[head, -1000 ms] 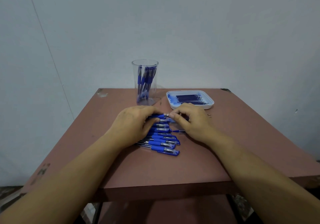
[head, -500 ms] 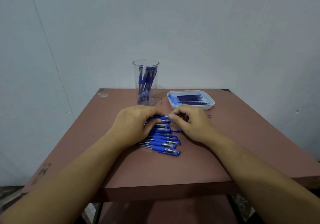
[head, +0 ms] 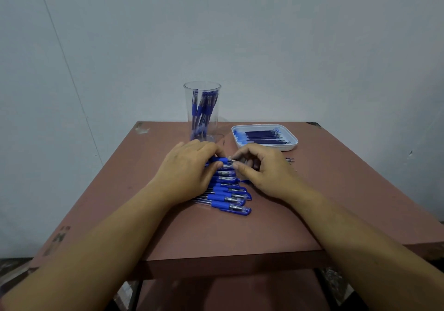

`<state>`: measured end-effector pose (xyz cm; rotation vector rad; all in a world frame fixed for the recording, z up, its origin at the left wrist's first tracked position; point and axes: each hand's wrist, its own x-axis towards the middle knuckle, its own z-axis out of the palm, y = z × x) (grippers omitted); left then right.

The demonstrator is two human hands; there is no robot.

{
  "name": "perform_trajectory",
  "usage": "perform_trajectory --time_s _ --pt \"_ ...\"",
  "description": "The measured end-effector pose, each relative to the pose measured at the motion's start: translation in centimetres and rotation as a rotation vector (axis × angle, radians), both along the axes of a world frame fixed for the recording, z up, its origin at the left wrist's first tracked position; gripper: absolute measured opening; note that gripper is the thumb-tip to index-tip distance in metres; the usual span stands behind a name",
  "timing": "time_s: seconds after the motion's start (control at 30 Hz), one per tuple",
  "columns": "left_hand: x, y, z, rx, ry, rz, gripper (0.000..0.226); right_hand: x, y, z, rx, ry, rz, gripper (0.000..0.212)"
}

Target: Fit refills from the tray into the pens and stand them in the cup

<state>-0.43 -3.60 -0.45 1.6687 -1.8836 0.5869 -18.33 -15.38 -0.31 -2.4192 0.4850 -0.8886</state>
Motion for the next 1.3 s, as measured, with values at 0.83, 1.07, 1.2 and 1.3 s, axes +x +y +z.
perform_trajectory --time_s 0.83,1.07,1.2,1.3 --pt "0.2 0.1 0.0 0.005 0.034 -0.005 0.026 0.1 0.4 0.1 0.172 -0.039 0.025 0.016" --pt "0.2 0.1 -0.1 0.038 0.113 0.058 0.017 0.2 -0.3 0.1 0.162 -0.044 -0.048 0.010" --pt "0.6 0.3 -0.1 0.044 0.144 0.077 0.016 -0.5 -1.8 0.1 -0.024 0.089 -0.129 0.021" --pt "0.5 0.4 0.0 0.057 0.149 0.078 0.013 -1.0 -2.2 0.3 -0.072 0.291 -0.091 0.019"
